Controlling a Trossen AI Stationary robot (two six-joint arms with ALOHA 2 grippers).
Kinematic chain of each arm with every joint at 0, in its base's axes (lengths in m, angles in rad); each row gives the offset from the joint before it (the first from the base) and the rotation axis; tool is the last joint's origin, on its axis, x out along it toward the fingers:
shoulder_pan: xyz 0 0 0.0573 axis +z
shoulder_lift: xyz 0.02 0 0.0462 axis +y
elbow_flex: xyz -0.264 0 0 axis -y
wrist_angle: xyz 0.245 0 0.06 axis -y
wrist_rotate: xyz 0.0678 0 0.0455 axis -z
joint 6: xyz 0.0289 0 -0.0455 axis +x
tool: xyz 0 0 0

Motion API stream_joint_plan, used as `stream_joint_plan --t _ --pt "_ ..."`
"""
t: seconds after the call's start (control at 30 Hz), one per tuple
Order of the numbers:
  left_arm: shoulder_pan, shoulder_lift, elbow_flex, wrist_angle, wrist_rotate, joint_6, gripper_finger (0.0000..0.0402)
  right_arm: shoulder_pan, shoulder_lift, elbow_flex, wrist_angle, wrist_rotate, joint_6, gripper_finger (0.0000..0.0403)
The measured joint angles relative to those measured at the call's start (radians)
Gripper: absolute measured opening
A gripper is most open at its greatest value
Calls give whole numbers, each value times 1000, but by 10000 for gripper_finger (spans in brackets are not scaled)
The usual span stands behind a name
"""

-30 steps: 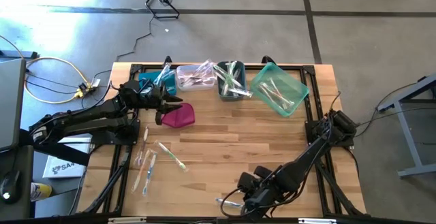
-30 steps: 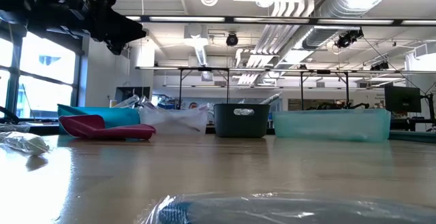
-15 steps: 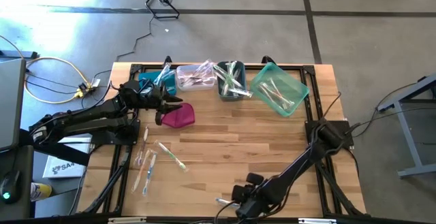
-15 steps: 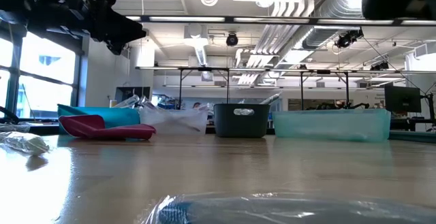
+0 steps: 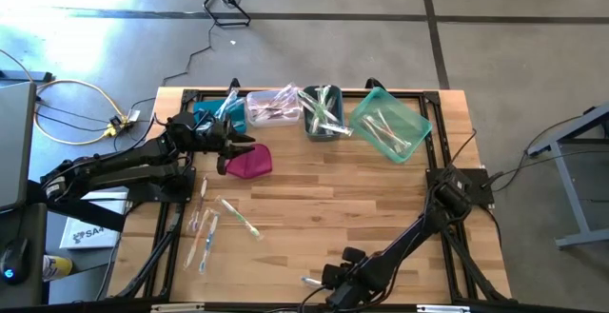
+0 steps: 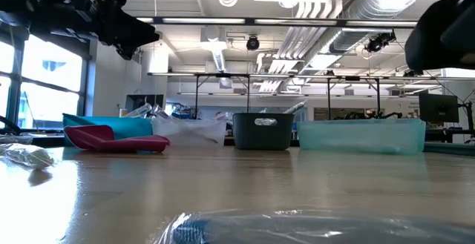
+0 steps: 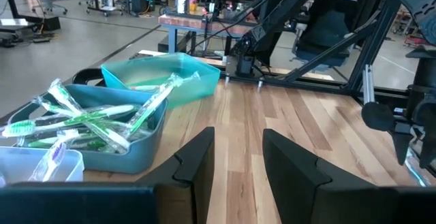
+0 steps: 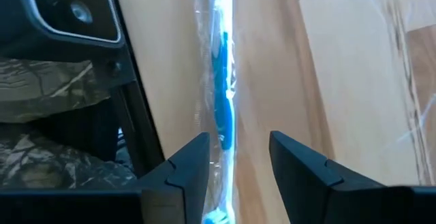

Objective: Pick & Place Toothbrushes
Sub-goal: Put the blue toothbrush into the blue bin

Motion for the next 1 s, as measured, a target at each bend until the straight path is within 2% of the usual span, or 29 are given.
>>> stream_joint_plan --t 0.37,0.63,1.0 --pt "0 0 0 0 0 0 122 13 9 -59 93 -1 38 146" --pt "0 0 0 0 0 0 122 13 10 -62 86 17 51 142" --pt "0 0 0 0 1 0 122 -4 12 -63 5 66 55 49"
